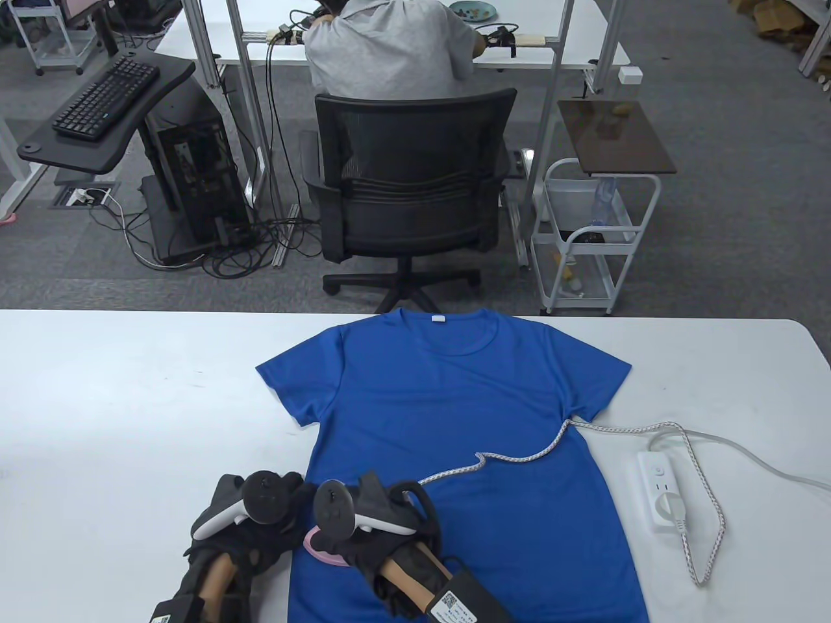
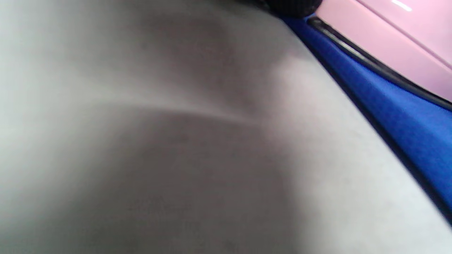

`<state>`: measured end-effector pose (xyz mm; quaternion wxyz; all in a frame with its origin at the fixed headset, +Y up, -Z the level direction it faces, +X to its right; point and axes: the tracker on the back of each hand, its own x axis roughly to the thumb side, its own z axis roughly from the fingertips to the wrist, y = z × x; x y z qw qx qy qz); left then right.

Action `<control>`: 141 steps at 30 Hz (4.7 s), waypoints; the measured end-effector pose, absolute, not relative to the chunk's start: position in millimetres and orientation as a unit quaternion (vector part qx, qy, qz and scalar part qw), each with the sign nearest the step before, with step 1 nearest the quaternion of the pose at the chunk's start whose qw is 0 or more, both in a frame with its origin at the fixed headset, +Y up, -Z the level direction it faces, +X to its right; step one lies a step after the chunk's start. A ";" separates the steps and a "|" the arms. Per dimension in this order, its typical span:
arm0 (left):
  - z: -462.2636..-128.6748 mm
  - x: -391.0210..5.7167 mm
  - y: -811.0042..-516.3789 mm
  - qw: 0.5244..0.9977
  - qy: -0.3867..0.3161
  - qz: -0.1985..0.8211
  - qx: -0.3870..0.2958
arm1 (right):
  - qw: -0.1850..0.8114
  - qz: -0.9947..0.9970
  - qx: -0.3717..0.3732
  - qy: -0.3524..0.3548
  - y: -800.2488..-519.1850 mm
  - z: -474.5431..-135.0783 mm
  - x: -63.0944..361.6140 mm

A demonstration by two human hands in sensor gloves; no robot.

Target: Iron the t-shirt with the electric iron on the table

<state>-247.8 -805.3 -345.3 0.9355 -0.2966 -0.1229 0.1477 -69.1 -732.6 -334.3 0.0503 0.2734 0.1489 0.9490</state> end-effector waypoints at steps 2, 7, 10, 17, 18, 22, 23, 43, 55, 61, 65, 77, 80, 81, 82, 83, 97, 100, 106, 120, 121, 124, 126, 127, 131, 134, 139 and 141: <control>-345.4 -247.9 -805.3 0.935 -0.123 0.146 -0.299 | 0.057 0.953 0.259 0.146 -733.1 -340.4 -68.0; -345.8 -247.8 -804.8 0.935 -0.124 0.136 -0.302 | 0.058 0.963 0.224 0.141 -733.2 -359.6 -67.6; -345.5 -247.7 -805.5 0.934 -0.124 0.135 -0.306 | 0.053 0.971 0.191 0.136 -732.7 -372.2 -68.2; -345.5 -243.2 -803.7 0.951 -0.104 0.120 -0.266 | 0.032 0.989 0.110 0.093 -734.8 -390.8 -66.8; -346.5 -240.8 -803.0 0.953 -0.101 0.109 -0.264 | 0.033 0.989 0.110 0.090 -736.2 -391.5 -66.0; -345.6 -237.0 -803.2 0.958 -0.096 0.070 -0.261 | 0.044 0.987 0.126 0.091 -738.3 -391.7 -62.2; -345.7 -236.6 -803.1 0.959 -0.094 0.066 -0.260 | 0.045 0.986 0.128 0.096 -738.3 -391.7 -61.7; -345.8 -237.3 -805.0 0.956 -0.097 0.066 -0.268 | 0.030 0.970 0.220 0.100 -739.9 -323.2 -16.8; -345.3 -236.9 -805.3 0.956 -0.097 0.070 -0.270 | 0.010 0.974 0.195 0.112 -737.2 -326.5 -17.5; -345.4 -236.7 -805.4 0.956 -0.097 0.072 -0.269 | 0.001 0.986 0.140 0.095 -736.6 -347.8 -15.8; -345.7 -236.6 -805.3 0.955 -0.097 0.077 -0.269 | 0.009 0.991 0.102 0.089 -736.9 -367.5 -13.2; -345.3 -237.3 -807.9 0.953 -0.097 0.082 -0.274 | 0.039 0.994 0.066 0.074 -741.9 -395.2 -3.3; -345.3 -236.1 -808.9 0.954 -0.090 0.076 -0.276 | 0.031 0.995 0.073 0.066 -742.6 -392.7 -3.2; -345.6 -235.8 -808.3 0.955 -0.090 0.067 -0.274 | 0.031 0.994 0.078 0.070 -742.5 -391.0 -2.6; -346.1 -235.8 -807.6 0.956 -0.091 0.066 -0.271 | 0.030 0.994 0.083 0.072 -742.5 -389.3 -2.2; -346.6 -236.0 -807.2 0.957 -0.089 0.069 -0.268 | 0.025 0.993 0.088 0.072 -742.4 -386.6 -1.1; -346.6 -236.7 -807.1 0.955 -0.089 0.084 -0.271 | 0.020 0.984 0.163 0.065 -741.9 -321.1 32.9; -346.6 -236.8 -807.3 0.954 -0.089 0.085 -0.272 | 0.016 0.984 0.167 0.065 -741.6 -317.3 36.6; -346.0 -237.1 -807.3 0.953 -0.090 0.088 -0.274 | 0.014 0.984 0.162 0.077 -740.2 -319.7 35.8; -345.7 -237.6 -806.9 0.954 -0.090 0.092 -0.272 | 0.035 0.996 0.037 0.079 -739.1 -383.4 61.2; -345.6 -237.6 -806.9 0.953 -0.090 0.092 -0.272 | 0.036 0.996 0.028 0.079 -739.2 -387.7 63.3; -345.1 -237.9 -807.5 0.952 -0.091 0.090 -0.277 | 0.035 0.997 0.003 0.074 -739.4 -400.1 69.4; -345.0 -238.0 -807.7 0.952 -0.091 0.089 -0.279 | 0.039 0.996 0.000 0.080 -738.9 -402.7 70.3; -345.0 -238.0 -807.7 0.952 -0.091 0.089 -0.279 | 0.040 0.996 0.001 0.083 -738.8 -402.8 70.5; -345.5 -238.4 -805.3 0.954 -0.088 0.099 -0.269 | 0.036 0.997 0.009 0.073 -739.7 -400.9 70.6; -345.8 -236.7 -804.0 0.957 -0.090 0.069 -0.265 | 0.037 0.996 0.016 0.075 -739.9 -399.7 70.8; -346.3 -237.1 -804.0 0.957 -0.086 0.081 -0.264 | 0.035 0.995 0.042 0.083 -739.6 -385.9 74.6; -346.5 -237.1 -804.2 0.957 -0.087 0.081 -0.264 | 0.031 0.994 0.058 0.085 -739.1 -376.7 76.9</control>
